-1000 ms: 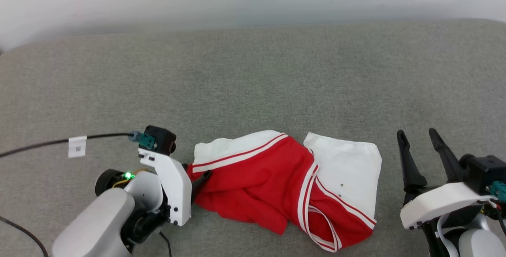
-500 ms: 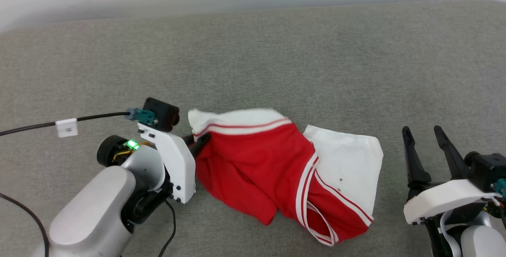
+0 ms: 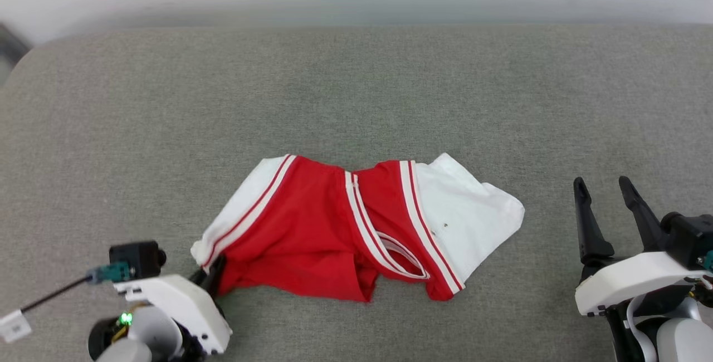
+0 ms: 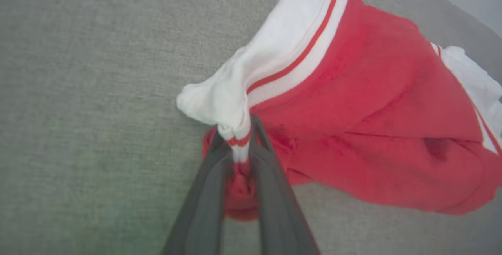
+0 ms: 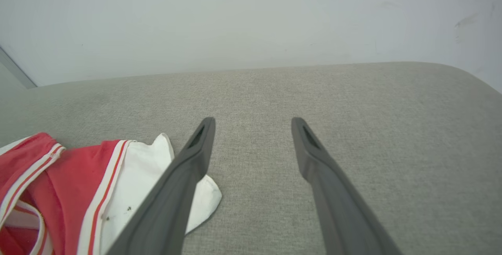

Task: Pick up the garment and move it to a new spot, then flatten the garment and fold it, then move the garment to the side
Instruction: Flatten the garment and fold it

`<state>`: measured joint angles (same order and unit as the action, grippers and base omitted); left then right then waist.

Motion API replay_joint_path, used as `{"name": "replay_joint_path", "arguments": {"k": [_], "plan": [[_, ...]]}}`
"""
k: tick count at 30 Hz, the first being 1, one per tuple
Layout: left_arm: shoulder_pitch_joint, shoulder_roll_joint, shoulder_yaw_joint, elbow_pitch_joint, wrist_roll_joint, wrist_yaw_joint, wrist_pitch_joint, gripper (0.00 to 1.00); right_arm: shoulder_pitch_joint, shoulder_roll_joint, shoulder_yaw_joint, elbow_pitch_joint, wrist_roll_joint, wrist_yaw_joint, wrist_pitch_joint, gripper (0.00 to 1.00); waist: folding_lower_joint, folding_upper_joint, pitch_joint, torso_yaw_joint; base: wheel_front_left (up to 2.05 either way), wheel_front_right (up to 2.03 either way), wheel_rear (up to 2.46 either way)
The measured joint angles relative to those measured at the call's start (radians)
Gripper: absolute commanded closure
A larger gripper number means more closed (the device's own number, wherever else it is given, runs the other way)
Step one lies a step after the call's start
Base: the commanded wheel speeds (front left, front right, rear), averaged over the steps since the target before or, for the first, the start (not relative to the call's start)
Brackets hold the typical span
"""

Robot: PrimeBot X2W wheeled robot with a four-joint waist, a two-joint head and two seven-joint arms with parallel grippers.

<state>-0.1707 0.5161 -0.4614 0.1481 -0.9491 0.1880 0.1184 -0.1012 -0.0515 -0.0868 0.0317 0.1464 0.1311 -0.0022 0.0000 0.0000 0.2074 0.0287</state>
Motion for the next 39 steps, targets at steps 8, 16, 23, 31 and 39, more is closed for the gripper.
{"name": "replay_joint_path", "arguments": {"k": [8, 16, 23, 31, 39], "plan": [[0.006, -0.049, -0.006, 0.028, 0.061, 0.012, -0.135, 0.0, 0.02, 0.0, -0.015, -0.012, -0.015, 0.0, 0.021, 0.0, 0.0, 0.0, -0.032, 0.019, 0.0, 0.0, 0.0], [-0.045, -0.045, -0.006, -0.033, 0.234, 0.05, -0.339, 0.0, 0.047, 0.0, -0.018, -0.015, -0.016, 0.0, 0.036, 0.0, 0.0, 0.0, -0.091, 0.014, 0.0, 0.0, 0.0], [-0.033, -0.05, 0.001, -0.107, 0.304, 0.061, -0.372, 0.0, 0.066, 0.0, -0.027, -0.015, -0.004, 0.0, 0.047, 0.0, 0.0, 0.0, -0.13, 0.008, 0.0, 0.0, 0.0], [-0.012, -0.062, 0.002, -0.15, 0.335, 0.07, -0.377, 0.0, 0.068, 0.0, -0.086, 0.099, 0.027, 0.0, 0.176, 0.0, 0.0, 0.0, -0.135, 0.039, 0.0, 0.0, 0.0], [-0.038, -0.108, -0.018, -0.147, 0.348, 0.044, -0.378, 0.0, -0.098, -0.009, -0.002, 0.262, 0.061, 0.0, 0.52, 0.0, 0.0, 0.0, -0.09, 0.111, 0.0, 0.0, 0.0]]}}
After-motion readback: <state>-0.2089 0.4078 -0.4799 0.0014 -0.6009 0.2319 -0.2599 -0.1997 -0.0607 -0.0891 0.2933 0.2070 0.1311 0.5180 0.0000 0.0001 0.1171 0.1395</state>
